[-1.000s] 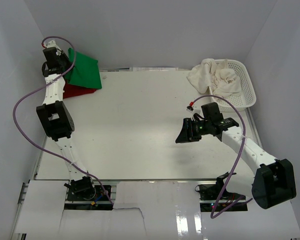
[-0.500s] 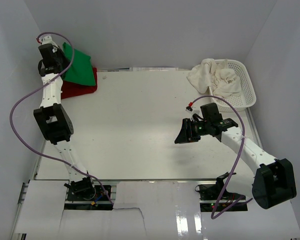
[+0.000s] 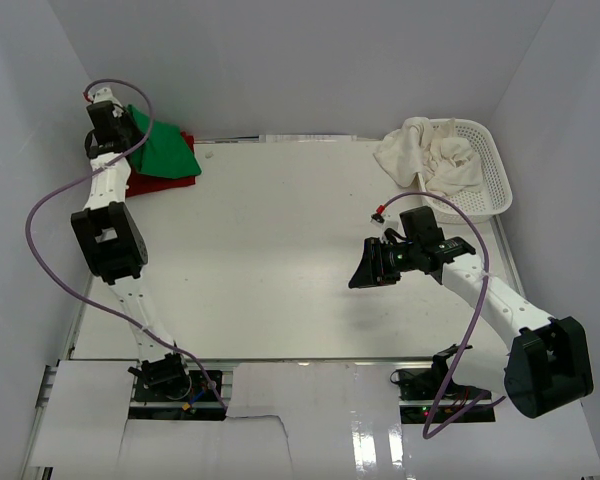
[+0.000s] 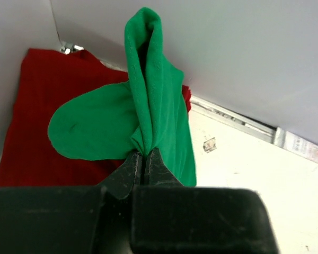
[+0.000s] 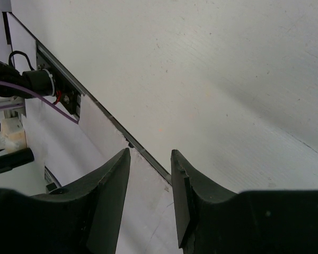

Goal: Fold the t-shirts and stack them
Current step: Put the neatly folded tshirt into the corner of the board with the left arm

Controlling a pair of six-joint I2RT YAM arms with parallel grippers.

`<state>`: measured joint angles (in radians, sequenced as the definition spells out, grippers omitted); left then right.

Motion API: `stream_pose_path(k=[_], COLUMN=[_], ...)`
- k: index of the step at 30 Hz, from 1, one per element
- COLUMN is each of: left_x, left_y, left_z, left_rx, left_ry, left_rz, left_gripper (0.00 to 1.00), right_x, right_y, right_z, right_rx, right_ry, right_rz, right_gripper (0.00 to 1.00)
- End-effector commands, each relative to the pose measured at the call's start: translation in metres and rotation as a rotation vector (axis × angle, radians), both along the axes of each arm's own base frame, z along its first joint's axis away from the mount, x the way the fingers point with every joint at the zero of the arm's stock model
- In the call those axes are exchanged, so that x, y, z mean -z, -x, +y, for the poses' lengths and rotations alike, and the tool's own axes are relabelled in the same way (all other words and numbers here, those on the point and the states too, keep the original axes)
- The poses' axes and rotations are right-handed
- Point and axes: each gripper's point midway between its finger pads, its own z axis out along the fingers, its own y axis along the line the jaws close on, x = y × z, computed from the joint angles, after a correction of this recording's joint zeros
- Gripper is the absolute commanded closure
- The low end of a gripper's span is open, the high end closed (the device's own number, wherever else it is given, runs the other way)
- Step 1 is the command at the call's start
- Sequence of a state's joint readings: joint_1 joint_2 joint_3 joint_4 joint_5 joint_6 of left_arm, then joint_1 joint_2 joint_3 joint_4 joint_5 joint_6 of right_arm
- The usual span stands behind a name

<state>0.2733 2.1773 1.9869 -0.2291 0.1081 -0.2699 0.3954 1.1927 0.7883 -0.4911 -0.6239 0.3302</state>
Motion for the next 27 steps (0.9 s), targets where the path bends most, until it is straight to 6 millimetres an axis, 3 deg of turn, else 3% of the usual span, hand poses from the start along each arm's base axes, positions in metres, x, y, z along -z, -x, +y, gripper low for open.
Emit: stream_pose_path(k=[1,3,4,7,11,27], left_x=[0.002,0.006,0.019,0.031,0.038,0.031], left_y=[-0.011,-0.019,-0.023,-0.034,-0.042,-0.042], left_z=[0.007,0.009,0.011,0.014,0.021,0.072], left_rx=[-0.006,-0.003,-0.003,-0.007,-0.03,-0.206], left_ry=[-0.007,-0.007,-0.002,-0.003,-0.023,-0.114], left_rz=[-0.031,-0.034,-0.019,-0.016,-0.019,-0.063], left_gripper=[1.0,1.0,1.0,1.0,1.0,1.0], right_x=[-0.003,-0.003,-0.006,-0.006,-0.002,0.001], right_y=[-0.002,-0.002,-0.004,-0.003,-0.004,-0.013], right_z=[0.004,0.004,0.004,0.004,0.005,0.016], right_rx=[-0.012,-0.016,-0.016,-0.018,-0.014,-0.028], right_ry=[-0.014,-0.007,-0.008,0.002,0.005,0.005], right_rz=[-0.014,-0.005,-0.012,-0.003,0.014,0.052], right_gripper=[0.57,0.57,0.57,0.57,0.57,0.57])
